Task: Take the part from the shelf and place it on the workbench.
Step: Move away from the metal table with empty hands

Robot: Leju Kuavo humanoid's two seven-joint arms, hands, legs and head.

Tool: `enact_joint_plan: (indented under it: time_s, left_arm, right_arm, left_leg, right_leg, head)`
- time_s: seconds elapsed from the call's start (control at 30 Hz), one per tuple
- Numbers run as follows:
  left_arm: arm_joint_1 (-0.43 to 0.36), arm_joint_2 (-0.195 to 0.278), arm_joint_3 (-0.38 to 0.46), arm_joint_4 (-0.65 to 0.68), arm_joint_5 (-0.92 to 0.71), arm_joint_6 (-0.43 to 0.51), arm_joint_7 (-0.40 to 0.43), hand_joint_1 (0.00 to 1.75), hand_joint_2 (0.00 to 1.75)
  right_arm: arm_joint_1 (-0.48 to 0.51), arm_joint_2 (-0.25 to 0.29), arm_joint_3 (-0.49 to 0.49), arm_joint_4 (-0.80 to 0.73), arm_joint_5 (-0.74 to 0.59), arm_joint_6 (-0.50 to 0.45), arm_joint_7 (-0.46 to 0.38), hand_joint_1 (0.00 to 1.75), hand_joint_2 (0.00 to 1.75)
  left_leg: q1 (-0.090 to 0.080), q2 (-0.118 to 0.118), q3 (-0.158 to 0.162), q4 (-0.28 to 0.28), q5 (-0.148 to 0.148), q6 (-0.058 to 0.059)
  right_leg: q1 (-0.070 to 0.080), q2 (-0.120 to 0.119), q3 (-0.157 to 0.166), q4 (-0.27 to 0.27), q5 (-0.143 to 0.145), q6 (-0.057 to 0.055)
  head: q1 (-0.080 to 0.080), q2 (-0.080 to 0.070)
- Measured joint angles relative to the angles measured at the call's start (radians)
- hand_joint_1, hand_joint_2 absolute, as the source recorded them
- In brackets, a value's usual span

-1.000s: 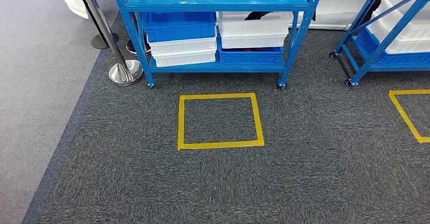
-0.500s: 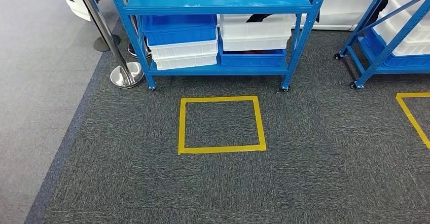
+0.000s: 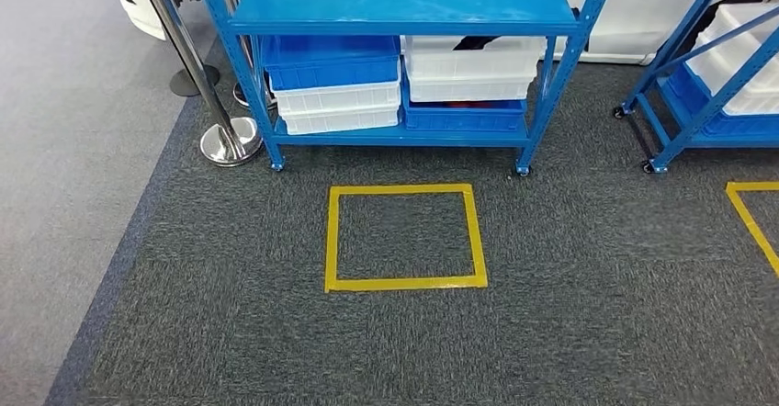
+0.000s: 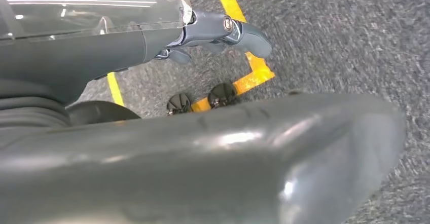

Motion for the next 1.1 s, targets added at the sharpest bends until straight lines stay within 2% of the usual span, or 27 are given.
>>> enact_joint_plan:
  time_s: [0.03, 0.07, 0.13, 0.17, 0.2, 0.23, 0.3, 0.33, 0.37, 0.47, 0.5, 0.57, 0.63, 0.67, 0.7, 0.73, 0.77, 0.83, 0.87, 0.9, 1.0, 1.03, 1.1]
  left_arm:
    - [0.001, -0.001, 0.002, 0.0, 0.001, 0.0, 0.0, 0.0, 0.0]
    - [0.001, -0.001, 0.003, 0.0, 0.002, 0.0, 0.0, 0.0, 0.0]
    - [0.0, -0.002, 0.005, 0.0, 0.005, 0.0, 0.0, 0.0, 0.0]
    - [0.0, -0.003, 0.006, 0.0, 0.005, 0.0, -0.001, 0.0, 0.0]
    - [0.001, -0.003, 0.008, 0.0, 0.006, 0.0, -0.001, 0.0, 0.0]
    - [0.002, -0.004, 0.009, 0.0, 0.006, 0.0, -0.001, 0.0, 0.0]
    - [0.004, -0.004, 0.011, 0.0, 0.006, 0.0, -0.001, 0.0, 0.0]
    - [0.003, -0.004, 0.012, -0.001, 0.007, 0.001, -0.001, 0.0, 0.0]
    - [0.002, -0.004, 0.013, -0.001, 0.007, 0.002, -0.001, 0.0, 0.0]
    - [-0.003, -0.005, 0.019, -0.001, 0.006, 0.006, -0.001, 0.0, 0.0]
    - [-0.005, -0.006, 0.022, -0.001, 0.006, 0.008, -0.002, 0.0, 0.0]
    - [-0.005, -0.007, 0.027, -0.002, 0.006, 0.011, -0.002, 0.0, 0.0]
    - [-0.004, -0.007, 0.03, -0.002, 0.006, 0.014, -0.003, 0.0, 0.0]
    - [-0.003, -0.007, 0.032, -0.002, 0.006, 0.015, -0.003, 0.0, 0.0]
    - [-0.002, -0.007, 0.034, -0.002, 0.006, 0.017, -0.003, 0.0, 0.0]
    - [-0.002, -0.007, 0.035, -0.002, 0.006, 0.017, -0.003, 0.0, 0.0]
    - [-0.001, -0.007, 0.036, -0.002, 0.006, 0.018, -0.003, 0.0, 0.0]
    - [0.001, -0.007, 0.039, -0.002, 0.007, 0.018, -0.003, 0.0, 0.0]
    - [0.001, -0.007, 0.041, -0.002, 0.007, 0.019, -0.003, 0.0, 0.0]
    - [0.002, -0.007, 0.043, -0.002, 0.007, 0.019, -0.003, 0.0, 0.0]
    - [0.002, -0.008, 0.05, -0.003, 0.007, 0.02, -0.003, 0.0, 0.0]
    - [0.002, -0.009, 0.052, -0.003, 0.008, 0.019, -0.003, 0.0, 0.0]
    - [0.002, -0.01, 0.054, -0.004, 0.007, 0.018, -0.002, 0.0, 0.0]
  right_arm:
    - [-0.001, 0.0, 0.0, 0.0, 0.001, 0.0, 0.0, 0.0, 0.0]
    - [-0.001, -0.001, 0.0, 0.0, 0.002, 0.0, 0.0, 0.0, 0.0]
    - [-0.002, -0.001, -0.001, 0.0, 0.005, 0.001, 0.0, 0.0, 0.0]
    - [-0.002, -0.002, -0.001, 0.0, 0.007, 0.001, 0.0, 0.0, 0.0]
    - [0.0, -0.002, -0.001, 0.0, 0.009, 0.001, 0.0, 0.0, 0.0]
    - [0.001, -0.004, -0.001, 0.0, 0.01, 0.001, 0.0, 0.0, 0.0]
    - [0.005, -0.006, -0.001, 0.0, 0.012, 0.001, 0.0, 0.0, 0.0]
    - [0.007, -0.007, -0.001, 0.0, 0.013, 0.002, 0.0, 0.0, 0.0]
    - [0.007, -0.007, -0.001, 0.0, 0.014, 0.002, 0.0, 0.0, 0.0]
    - [0.005, -0.007, -0.001, 0.0, 0.019, 0.003, -0.001, 0.0, 0.0]
    - [0.005, -0.007, -0.001, 0.0, 0.021, 0.004, -0.001, 0.0, 0.0]
    - [0.005, -0.008, -0.001, 0.0, 0.025, 0.004, -0.002, 0.0, 0.0]
    - [0.004, -0.008, -0.001, 0.0, 0.028, 0.006, -0.003, 0.0, 0.0]
    - [0.005, -0.008, -0.001, 0.0, 0.03, 0.007, -0.003, 0.0, 0.0]
    - [0.005, -0.008, -0.002, 0.0, 0.031, 0.007, -0.003, 0.0, 0.0]
    - [0.005, -0.008, -0.002, 0.0, 0.032, 0.008, -0.003, 0.0, 0.0]
    - [0.005, -0.008, -0.002, 0.0, 0.033, 0.009, -0.003, 0.0, 0.0]
    - [0.006, -0.006, -0.002, 0.001, 0.033, 0.01, -0.003, 0.0, 0.0]
    - [0.005, -0.005, -0.002, 0.001, 0.033, 0.011, -0.004, 0.0, 0.0]
    - [0.004, -0.003, -0.003, 0.002, 0.033, 0.012, -0.004, 0.0, 0.0]
    - [0.002, -0.004, -0.011, 0.002, 0.024, 0.017, -0.003, 0.0, 0.0]
    - [0.001, -0.004, -0.016, 0.002, 0.018, 0.019, -0.003, 0.0, 0.0]
    - [-0.001, -0.004, -0.024, 0.002, 0.01, 0.019, -0.003, 0.0, 0.0]
  left_leg:
    - [0.004, -0.002, 0.018, -0.011, -0.001, 0.002]
    - [0.005, -0.001, 0.029, -0.018, -0.004, 0.003]
    - [0.005, -0.002, 0.042, -0.019, -0.016, 0.005]
    - [0.005, -0.003, 0.05, -0.019, -0.024, 0.004]
    - [0.006, -0.003, 0.06, -0.019, -0.033, 0.002]
    - [0.006, -0.005, 0.073, -0.019, -0.042, -0.001]
    - [0.006, -0.006, 0.098, -0.016, -0.064, -0.01]
    - [0.005, -0.006, 0.106, -0.014, -0.074, -0.016]
    - [0.004, -0.006, 0.111, -0.013, -0.084, -0.022]
    - [0.005, -0.004, 0.111, 0.014, -0.089, -0.039]
    - [0.006, -0.003, 0.096, 0.048, -0.086, -0.044]
    - [0.01, -0.001, 0.03, 0.159, -0.102, -0.055]
    - [0.014, 0.0, -0.056, 0.279, -0.156, -0.063]
    - [0.015, 0.0, -0.089, 0.311, -0.18, -0.064]
    - [0.016, 0.0, -0.109, 0.316, -0.188, -0.064]
    - [0.015, 0.0, -0.113, 0.288, -0.173, -0.061]
    - [0.014, 0.0, -0.104, 0.233, -0.135, -0.055]
    - [0.007, 0.004, -0.082, 0.109, -0.032, -0.037]
    - [0.003, 0.006, -0.075, 0.07, 0.001, -0.03]
    - [0.0, 0.007, -0.072, 0.045, 0.018, -0.022]
    - [0.002, 0.007, -0.038, 0.013, 0.018, -0.005]
    - [0.004, 0.009, -0.021, 0.004, 0.016, 0.0]
    - [0.005, 0.013, 0.005, -0.005, 0.006, 0.005]
  right_leg:
    - [0.0, 0.002, -0.016, 0.033, -0.009, 0.002]
    - [-0.001, 0.004, -0.046, 0.08, -0.027, 0.004]
    - [-0.002, 0.007, -0.129, 0.185, -0.075, 0.009]
    - [-0.003, 0.007, -0.161, 0.214, -0.087, 0.013]
    - [-0.004, 0.007, -0.178, 0.211, -0.079, 0.015]
    - [-0.005, 0.007, -0.177, 0.176, -0.049, 0.017]
    - [-0.007, 0.007, -0.149, 0.057, 0.044, 0.016]
    - [-0.006, 0.007, -0.137, 0.012, 0.074, 0.01]
    - [-0.004, 0.007, -0.13, -0.013, 0.093, 0.003]
    - [-0.001, 0.008, -0.12, -0.021, 0.087, -0.021]
    - [-0.001, 0.007, -0.113, -0.022, 0.081, -0.027]
    - [-0.003, 0.005, -0.098, -0.025, 0.069, -0.037]
    - [-0.002, 0.005, -0.084, -0.025, 0.054, -0.04]
    - [-0.002, 0.006, -0.073, -0.025, 0.045, -0.04]
    - [-0.002, 0.006, -0.062, -0.025, 0.036, -0.039]
    - [-0.001, 0.007, -0.048, -0.025, 0.026, -0.038]
    - [-0.001, 0.007, -0.034, -0.025, 0.016, -0.036]
    - [0.0, 0.007, -0.015, -0.027, -0.001, -0.032]
    - [0.0, 0.008, -0.01, -0.031, -0.007, -0.027]
    - [0.001, 0.01, -0.005, -0.031, -0.008, -0.021]
    - [0.003, 0.01, 0.006, -0.014, 0.001, 0.0]
    - [0.002, 0.01, -0.006, 0.015, -0.003, 0.005]
    - [0.0, 0.01, -0.067, 0.119, -0.039, 0.01]
  head:
    - [0.0, 0.0]
    - [0.0, 0.0]
    - [0.0, 0.0]
    - [0.0, 0.0]
    - [0.0, 0.0]
    - [0.0, 0.0]
    - [0.0, 0.0]
    - [0.0, 0.0]
    - [0.0, 0.0]
    - [0.0, 0.0]
    - [0.0, 0.0]
    - [0.0, 0.0]
    - [0.0, 0.0]
    - [0.0, 0.0]
    - [0.0, 0.0]
    - [0.0, 0.0]
    - [0.0, 0.0]
    - [0.0, 0.0]
    - [0.0, 0.0]
    - [0.0, 0.0]
    - [0.0, 0.0]
    - [-0.001, 0.0]
    - [0.0, 0.0]
